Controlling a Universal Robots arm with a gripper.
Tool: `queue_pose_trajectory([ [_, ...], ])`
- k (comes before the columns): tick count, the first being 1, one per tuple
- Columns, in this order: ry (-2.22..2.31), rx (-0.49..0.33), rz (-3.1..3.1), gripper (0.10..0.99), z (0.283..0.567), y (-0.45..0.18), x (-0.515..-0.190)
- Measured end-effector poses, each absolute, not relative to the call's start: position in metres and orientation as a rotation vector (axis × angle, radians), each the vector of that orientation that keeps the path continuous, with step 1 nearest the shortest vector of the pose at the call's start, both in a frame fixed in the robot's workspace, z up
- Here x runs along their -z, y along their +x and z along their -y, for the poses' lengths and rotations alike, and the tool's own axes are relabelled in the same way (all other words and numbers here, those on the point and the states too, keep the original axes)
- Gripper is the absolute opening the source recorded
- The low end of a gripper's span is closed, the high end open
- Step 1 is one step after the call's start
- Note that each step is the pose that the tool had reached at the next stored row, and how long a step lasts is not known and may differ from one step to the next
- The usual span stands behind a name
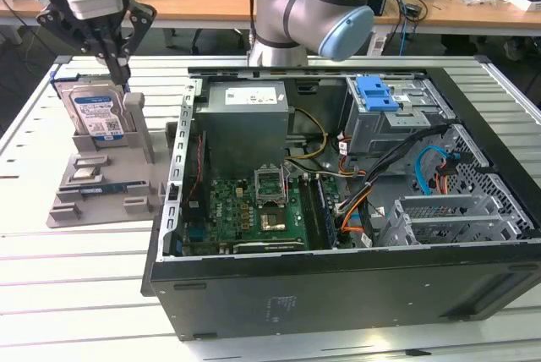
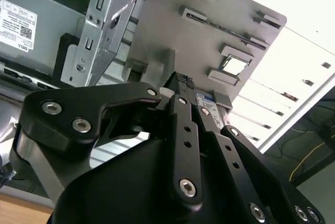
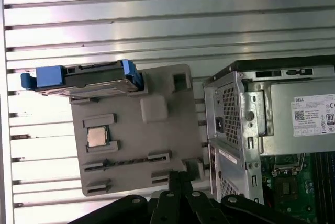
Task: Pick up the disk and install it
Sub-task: 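Reach for the disk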
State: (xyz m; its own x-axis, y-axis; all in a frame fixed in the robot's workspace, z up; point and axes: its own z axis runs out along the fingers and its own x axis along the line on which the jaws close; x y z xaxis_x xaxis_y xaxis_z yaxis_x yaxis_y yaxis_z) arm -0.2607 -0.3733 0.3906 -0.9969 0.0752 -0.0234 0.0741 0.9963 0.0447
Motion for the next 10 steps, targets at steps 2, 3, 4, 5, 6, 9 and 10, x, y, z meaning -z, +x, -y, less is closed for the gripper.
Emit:
queue_pose_trajectory([
  [2,0.117,-0.068,-3.114,0.106,0.37,-0.266,-0.39],
  [3,0.117,-0.068,-3.114,0.106,0.367,-0.271,-0.39],
  [4,0.116,-0.068,-3.114,0.106,0.365,-0.273,-0.389],
  [5,0.116,-0.068,-3.114,0.106,0.363,-0.277,-0.389],
  [6,0.117,-0.068,-3.114,0.106,0.361,-0.28,-0.389],
  [9,0.117,-0.068,-3.114,0.106,0.355,-0.289,-0.387],
  [10,0.117,-0.068,-3.114,0.106,0.354,-0.292,-0.387],
])
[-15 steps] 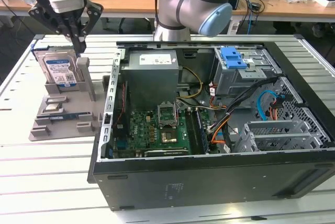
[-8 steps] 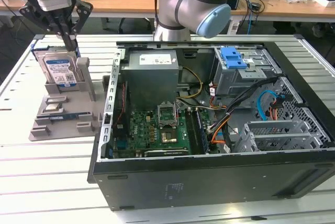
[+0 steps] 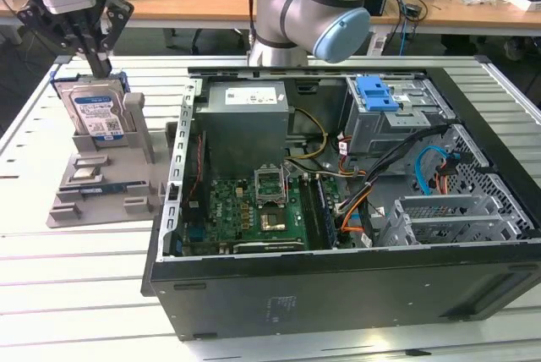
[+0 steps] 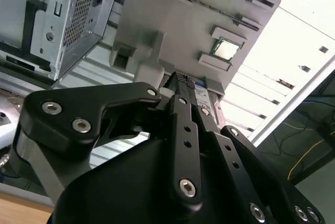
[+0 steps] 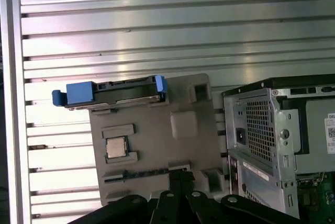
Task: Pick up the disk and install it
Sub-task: 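Reach for the disk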
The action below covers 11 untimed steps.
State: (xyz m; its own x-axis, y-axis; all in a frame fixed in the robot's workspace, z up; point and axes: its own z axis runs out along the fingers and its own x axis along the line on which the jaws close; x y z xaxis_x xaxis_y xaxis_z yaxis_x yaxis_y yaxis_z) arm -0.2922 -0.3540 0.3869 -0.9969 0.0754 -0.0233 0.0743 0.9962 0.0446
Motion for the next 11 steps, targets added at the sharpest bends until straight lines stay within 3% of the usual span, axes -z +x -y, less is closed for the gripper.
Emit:
queue_pose_trajectory([
  [11,0.117,-0.068,-3.114,0.106,0.346,-0.324,-0.384],
])
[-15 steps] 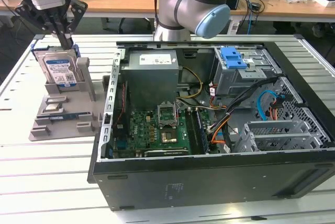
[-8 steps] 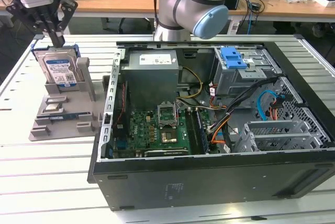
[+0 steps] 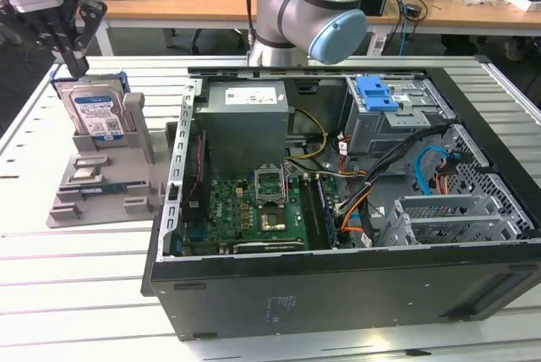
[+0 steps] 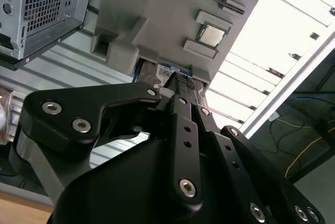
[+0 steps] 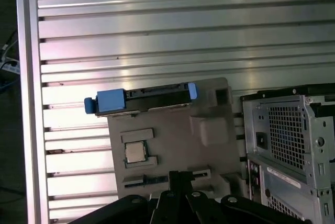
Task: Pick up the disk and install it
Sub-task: 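Reach for the disk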
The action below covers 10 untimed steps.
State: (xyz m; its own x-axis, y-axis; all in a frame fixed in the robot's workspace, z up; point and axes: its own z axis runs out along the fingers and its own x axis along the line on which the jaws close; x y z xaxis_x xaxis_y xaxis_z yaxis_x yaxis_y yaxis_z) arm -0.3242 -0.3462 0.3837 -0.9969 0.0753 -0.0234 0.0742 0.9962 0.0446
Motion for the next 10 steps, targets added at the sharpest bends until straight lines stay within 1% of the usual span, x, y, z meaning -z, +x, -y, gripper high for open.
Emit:
queue_pose_trajectory([
  [10,0.117,-0.068,-3.114,0.106,0.345,-0.339,-0.382],
])
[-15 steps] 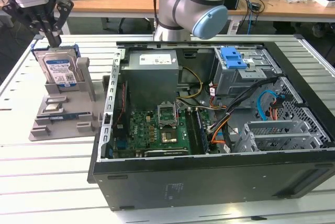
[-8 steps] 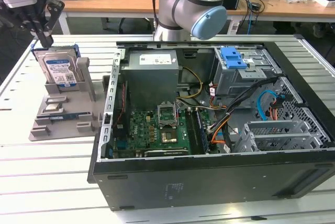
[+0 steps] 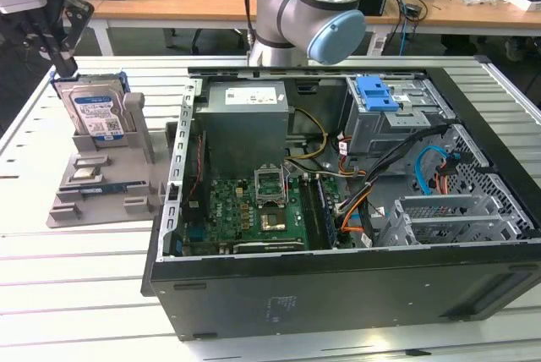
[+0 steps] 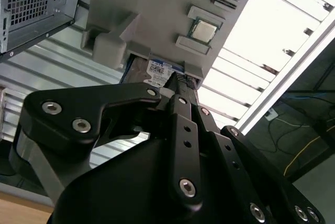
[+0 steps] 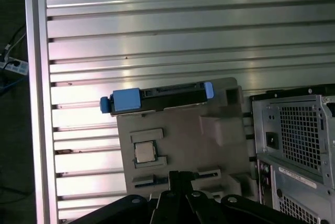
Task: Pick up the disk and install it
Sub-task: 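Reach for the disk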
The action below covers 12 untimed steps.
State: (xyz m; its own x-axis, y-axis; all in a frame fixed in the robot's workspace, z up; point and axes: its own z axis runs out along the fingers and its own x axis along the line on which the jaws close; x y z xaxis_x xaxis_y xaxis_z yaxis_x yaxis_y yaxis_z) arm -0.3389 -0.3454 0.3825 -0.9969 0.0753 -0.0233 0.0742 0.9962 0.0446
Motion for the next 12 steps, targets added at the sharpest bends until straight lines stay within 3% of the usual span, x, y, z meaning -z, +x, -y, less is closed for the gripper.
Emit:
queue_pose_trajectory([
  [12,0.117,-0.068,-3.114,0.106,0.345,-0.361,-0.381],
])
